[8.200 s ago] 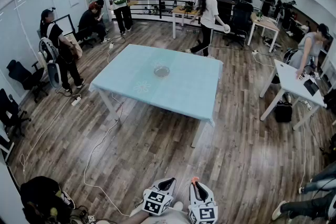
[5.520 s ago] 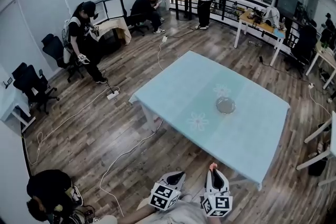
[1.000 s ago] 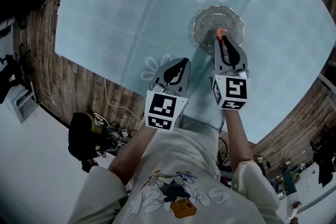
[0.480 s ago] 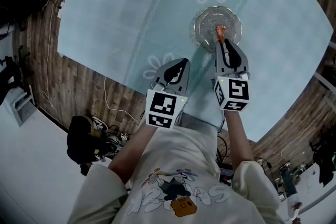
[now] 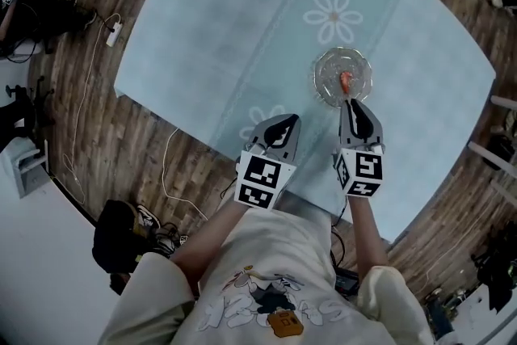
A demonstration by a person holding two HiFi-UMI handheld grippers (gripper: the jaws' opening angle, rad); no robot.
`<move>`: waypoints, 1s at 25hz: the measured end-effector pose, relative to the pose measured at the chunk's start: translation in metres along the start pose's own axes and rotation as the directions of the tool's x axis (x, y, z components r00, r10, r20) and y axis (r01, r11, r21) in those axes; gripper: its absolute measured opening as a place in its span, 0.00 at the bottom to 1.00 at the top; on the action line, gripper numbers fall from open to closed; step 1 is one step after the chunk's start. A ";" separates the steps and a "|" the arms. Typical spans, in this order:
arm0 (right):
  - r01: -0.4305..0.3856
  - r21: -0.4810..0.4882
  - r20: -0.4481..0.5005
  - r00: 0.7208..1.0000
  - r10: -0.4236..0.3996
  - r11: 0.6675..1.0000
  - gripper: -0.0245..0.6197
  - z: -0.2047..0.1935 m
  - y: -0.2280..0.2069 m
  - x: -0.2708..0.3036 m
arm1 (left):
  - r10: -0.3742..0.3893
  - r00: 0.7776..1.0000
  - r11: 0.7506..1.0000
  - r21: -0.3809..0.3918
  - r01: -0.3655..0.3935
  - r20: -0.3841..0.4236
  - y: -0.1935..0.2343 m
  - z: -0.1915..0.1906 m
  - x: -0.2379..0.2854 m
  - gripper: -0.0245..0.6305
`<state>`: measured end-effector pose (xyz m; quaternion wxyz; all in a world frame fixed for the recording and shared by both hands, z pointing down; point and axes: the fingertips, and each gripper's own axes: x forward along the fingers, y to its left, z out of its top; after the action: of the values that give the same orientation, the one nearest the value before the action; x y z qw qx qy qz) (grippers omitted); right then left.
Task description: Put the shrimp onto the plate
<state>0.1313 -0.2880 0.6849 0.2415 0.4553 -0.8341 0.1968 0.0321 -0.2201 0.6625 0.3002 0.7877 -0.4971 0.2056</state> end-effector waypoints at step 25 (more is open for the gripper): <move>0.118 0.059 0.136 0.983 -0.125 0.991 0.14 0.045 0.125 -0.121 | -0.083 0.991 0.996 0.041 0.079 0.109 0.023 -0.019 -0.152 0.05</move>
<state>0.0711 -0.1689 0.5643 0.1825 0.5239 -0.8144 0.1704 -0.0537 -0.1145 0.5883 0.2659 0.8228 -0.4766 0.1586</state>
